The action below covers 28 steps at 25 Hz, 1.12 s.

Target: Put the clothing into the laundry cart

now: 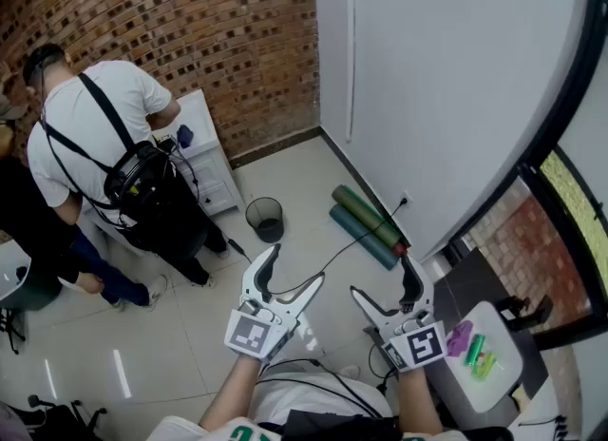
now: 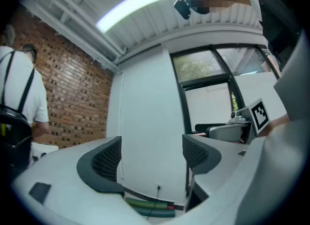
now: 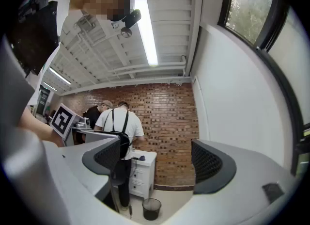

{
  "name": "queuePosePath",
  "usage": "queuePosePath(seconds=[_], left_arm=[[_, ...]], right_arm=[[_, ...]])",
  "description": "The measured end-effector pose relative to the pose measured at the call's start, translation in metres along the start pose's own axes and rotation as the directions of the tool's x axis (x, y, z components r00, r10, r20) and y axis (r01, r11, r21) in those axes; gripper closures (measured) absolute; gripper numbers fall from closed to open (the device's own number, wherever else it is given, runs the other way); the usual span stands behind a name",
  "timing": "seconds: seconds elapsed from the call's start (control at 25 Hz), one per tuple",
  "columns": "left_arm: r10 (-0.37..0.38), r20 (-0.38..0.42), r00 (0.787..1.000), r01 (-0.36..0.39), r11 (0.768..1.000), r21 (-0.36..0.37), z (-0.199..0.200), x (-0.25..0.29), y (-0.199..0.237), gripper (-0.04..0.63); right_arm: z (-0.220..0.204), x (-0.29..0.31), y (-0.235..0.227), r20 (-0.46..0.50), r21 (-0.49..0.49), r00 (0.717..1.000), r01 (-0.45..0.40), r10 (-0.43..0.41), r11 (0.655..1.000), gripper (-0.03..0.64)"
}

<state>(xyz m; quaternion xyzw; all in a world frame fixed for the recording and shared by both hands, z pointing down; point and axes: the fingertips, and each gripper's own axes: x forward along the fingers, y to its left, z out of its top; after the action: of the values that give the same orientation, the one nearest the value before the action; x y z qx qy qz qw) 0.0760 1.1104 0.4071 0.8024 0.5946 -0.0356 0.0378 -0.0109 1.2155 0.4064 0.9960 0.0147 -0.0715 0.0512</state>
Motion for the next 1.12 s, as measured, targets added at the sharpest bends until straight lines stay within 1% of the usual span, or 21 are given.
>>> queuePosePath(seconds=[0.12, 0.2, 0.28, 0.4, 0.44, 0.48, 0.52, 0.6, 0.64, 0.68, 0.72, 0.76, 0.8, 0.84, 0.92, 0.96, 1.0, 1.04, 1.08, 1.12], left_arm=[[0.069, -0.001, 0.998, -0.069, 0.998, -0.013, 0.003, -0.052, 0.064, 0.222], [0.145, 0.004, 0.989, -0.145, 0.989, -0.012, 0.006, -0.09, 0.109, 0.222], [0.227, 0.017, 0.974, -0.227, 0.974, -0.006, 0.009, -0.125, 0.151, 0.222], [0.313, 0.023, 0.949, -0.313, 0.95, 0.003, 0.015, -0.177, 0.201, 0.222], [0.345, 0.022, 0.938, -0.345, 0.938, 0.013, 0.017, -0.195, 0.217, 0.222], [0.386, 0.022, 0.922, -0.387, 0.922, 0.024, 0.019, -0.214, 0.232, 0.222], [0.436, 0.027, 0.899, -0.437, 0.899, 0.031, 0.022, -0.235, 0.248, 0.222], [0.534, 0.057, 0.844, -0.536, 0.844, 0.03, 0.031, -0.276, 0.274, 0.222], [0.568, 0.073, 0.82, -0.57, 0.821, 0.027, 0.036, -0.295, 0.285, 0.222], [0.593, 0.082, 0.801, -0.597, 0.802, 0.026, 0.04, -0.314, 0.293, 0.222], [0.617, 0.087, 0.782, -0.621, 0.783, 0.029, 0.043, -0.333, 0.3, 0.222], [0.646, 0.089, 0.758, -0.651, 0.758, 0.034, 0.045, -0.352, 0.307, 0.222], [0.685, 0.091, 0.723, -0.69, 0.723, 0.039, 0.046, -0.372, 0.313, 0.222], [0.73, 0.093, 0.678, -0.735, 0.677, 0.045, 0.045, -0.392, 0.318, 0.222], [0.812, 0.092, 0.576, -0.818, 0.572, 0.064, 0.038, -0.435, 0.324, 0.222], [0.847, 0.091, 0.524, -0.852, 0.519, 0.068, 0.034, -0.455, 0.325, 0.222], [0.88, 0.092, 0.465, -0.885, 0.462, 0.059, 0.034, -0.474, 0.326, 0.222], [0.913, 0.095, 0.397, -0.918, 0.393, 0.053, 0.035, -0.494, 0.327, 0.222], [0.941, 0.102, 0.321, -0.947, 0.316, 0.064, 0.033, -0.517, 0.327, 0.222], [0.962, 0.111, 0.249, -0.967, 0.24, 0.086, 0.028, -0.539, 0.328, 0.222]], right_arm=[[-0.003, 0.057, 0.062, 0.015, 0.061, 0.998, -0.065, 0.064, 0.996, 0.127], [-0.005, 0.097, 0.11, 0.023, 0.105, 0.987, -0.159, 0.157, 0.982, 0.128], [-0.006, 0.137, 0.158, 0.023, 0.137, 0.965, -0.262, 0.262, 0.955, 0.137], [-0.005, 0.185, 0.225, 0.04, 0.153, 0.93, -0.367, 0.365, 0.918, 0.137], [-0.004, 0.199, 0.249, 0.048, 0.151, 0.914, -0.406, 0.404, 0.901, 0.141], [-0.003, 0.213, 0.274, 0.056, 0.147, 0.892, -0.453, 0.449, 0.88, 0.141], [-0.002, 0.227, 0.301, 0.065, 0.147, 0.862, -0.506, 0.502, 0.85, 0.141], [-0.002, 0.25, 0.358, 0.084, 0.153, 0.79, -0.612, 0.607, 0.776, 0.141], [-0.002, 0.257, 0.385, 0.089, 0.157, 0.758, -0.651, 0.646, 0.743, 0.141], [-0.001, 0.262, 0.411, 0.093, 0.162, 0.733, -0.679, 0.674, 0.716, 0.141], [0.001, 0.267, 0.434, 0.101, 0.168, 0.713, -0.7, 0.694, 0.694, 0.141], [0.004, 0.273, 0.455, 0.115, 0.171, 0.691, -0.721, 0.714, 0.671, 0.143], [0.007, 0.279, 0.476, 0.132, 0.169, 0.658, -0.752, 0.741, 0.638, 0.143], [0.01, 0.284, 0.498, 0.148, 0.164, 0.613, -0.789, 0.776, 0.592, 0.143], [0.015, 0.291, 0.537, 0.176, 0.145, 0.519, -0.854, 0.837, 0.499, 0.143], [0.015, 0.295, 0.554, 0.19, 0.135, 0.481, -0.876, 0.856, 0.462, 0.143], [0.016, 0.298, 0.572, 0.205, 0.131, 0.442, -0.896, 0.873, 0.423, 0.143], [0.017, 0.302, 0.592, 0.219, 0.132, 0.397, -0.917, 0.891, 0.376, 0.143], [0.017, 0.304, 0.612, 0.232, 0.137, 0.35, -0.936, 0.908, 0.325, 0.143], [0.017, 0.306, 0.632, 0.24, 0.141, 0.308, -0.949, 0.921, 0.281, 0.143]])
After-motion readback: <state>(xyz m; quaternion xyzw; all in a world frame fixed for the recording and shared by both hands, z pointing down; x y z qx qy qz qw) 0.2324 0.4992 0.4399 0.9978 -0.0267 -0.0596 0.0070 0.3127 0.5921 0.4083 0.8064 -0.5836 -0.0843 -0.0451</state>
